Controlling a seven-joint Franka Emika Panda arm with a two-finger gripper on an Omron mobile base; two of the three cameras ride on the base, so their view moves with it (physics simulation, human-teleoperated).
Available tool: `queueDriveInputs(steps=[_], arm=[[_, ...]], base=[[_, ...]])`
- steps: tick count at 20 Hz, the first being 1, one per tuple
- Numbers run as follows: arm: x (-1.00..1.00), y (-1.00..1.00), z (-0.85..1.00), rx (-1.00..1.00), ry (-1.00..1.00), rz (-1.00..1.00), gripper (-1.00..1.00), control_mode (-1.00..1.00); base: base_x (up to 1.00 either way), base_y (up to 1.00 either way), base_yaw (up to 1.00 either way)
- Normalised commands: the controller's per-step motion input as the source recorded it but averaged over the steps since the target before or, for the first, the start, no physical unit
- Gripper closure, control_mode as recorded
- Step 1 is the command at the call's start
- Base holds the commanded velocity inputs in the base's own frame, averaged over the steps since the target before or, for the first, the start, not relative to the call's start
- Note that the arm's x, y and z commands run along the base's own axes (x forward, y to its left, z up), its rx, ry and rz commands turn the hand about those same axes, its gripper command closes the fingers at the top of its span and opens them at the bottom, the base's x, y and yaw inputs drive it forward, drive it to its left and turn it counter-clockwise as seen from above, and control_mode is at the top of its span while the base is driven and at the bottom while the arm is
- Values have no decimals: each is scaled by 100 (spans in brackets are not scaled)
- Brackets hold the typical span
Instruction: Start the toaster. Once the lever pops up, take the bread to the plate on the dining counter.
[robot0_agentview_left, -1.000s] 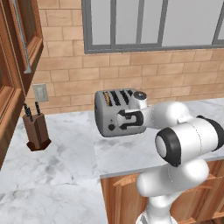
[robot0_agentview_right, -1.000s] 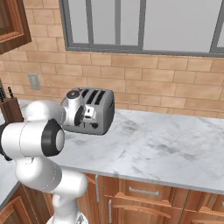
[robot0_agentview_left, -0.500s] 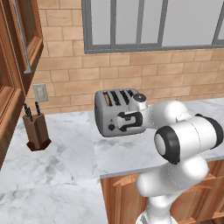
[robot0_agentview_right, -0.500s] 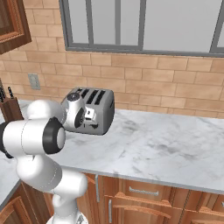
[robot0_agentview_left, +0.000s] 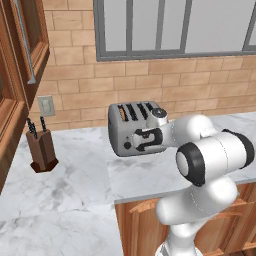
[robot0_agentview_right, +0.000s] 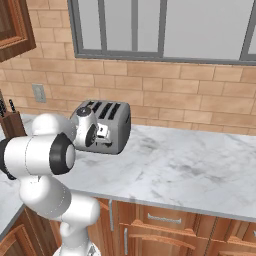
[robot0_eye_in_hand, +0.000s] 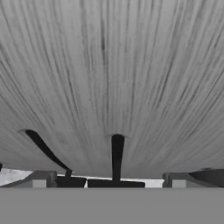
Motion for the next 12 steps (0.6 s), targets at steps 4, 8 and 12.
queueDriveInputs(steps=[4,8,12], arm=[[0,0,-17,0,0,0,-100,-100],[0,0,-25,0,0,0,-100,-100],[-1,0,-30,0,0,0,-100,-100]], base=[[0,0,0],[0,0,0],[0,0,0]])
